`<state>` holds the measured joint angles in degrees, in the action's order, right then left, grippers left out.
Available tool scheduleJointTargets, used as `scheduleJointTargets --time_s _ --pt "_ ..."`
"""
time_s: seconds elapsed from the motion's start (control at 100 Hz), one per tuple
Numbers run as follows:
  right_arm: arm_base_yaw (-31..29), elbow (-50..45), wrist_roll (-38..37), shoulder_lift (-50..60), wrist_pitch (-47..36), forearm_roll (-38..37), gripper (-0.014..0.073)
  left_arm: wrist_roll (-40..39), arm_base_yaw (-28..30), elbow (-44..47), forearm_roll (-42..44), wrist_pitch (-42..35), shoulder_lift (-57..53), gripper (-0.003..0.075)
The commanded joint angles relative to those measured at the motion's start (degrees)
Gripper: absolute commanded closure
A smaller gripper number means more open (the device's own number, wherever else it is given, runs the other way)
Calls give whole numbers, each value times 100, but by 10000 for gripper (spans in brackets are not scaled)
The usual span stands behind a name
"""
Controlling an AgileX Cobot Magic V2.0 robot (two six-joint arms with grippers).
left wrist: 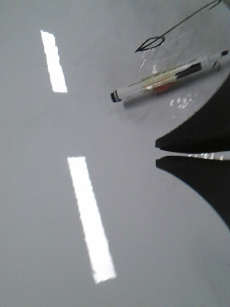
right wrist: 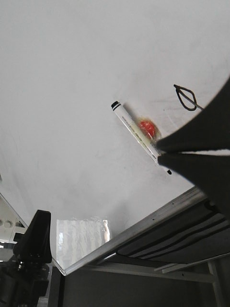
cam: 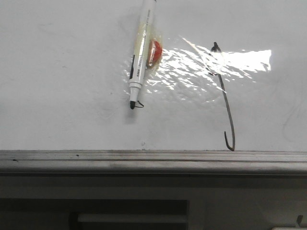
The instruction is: Write number 9 on whiteboard
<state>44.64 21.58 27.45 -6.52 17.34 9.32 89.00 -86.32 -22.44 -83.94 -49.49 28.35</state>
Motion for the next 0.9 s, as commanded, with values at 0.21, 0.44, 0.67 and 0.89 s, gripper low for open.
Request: scheduleJointTargets --time_s 0.21,0.44,0.67,0.89 --pt "-39 147 7 -57 -385 -31 655 -3367 2499 724 2999 1036 219 741" --pt "-39 147 7 -57 -385 -31 655 -7239 5151 1278 6550 3222 -67 741" --pt "-39 147 7 -57 -385 -31 655 -9067 6861 2087 7978 3519 -1142 741" --pt "-39 147 7 -57 -385 -31 655 -9158 7482 2353 8316 4911 -2252 741"
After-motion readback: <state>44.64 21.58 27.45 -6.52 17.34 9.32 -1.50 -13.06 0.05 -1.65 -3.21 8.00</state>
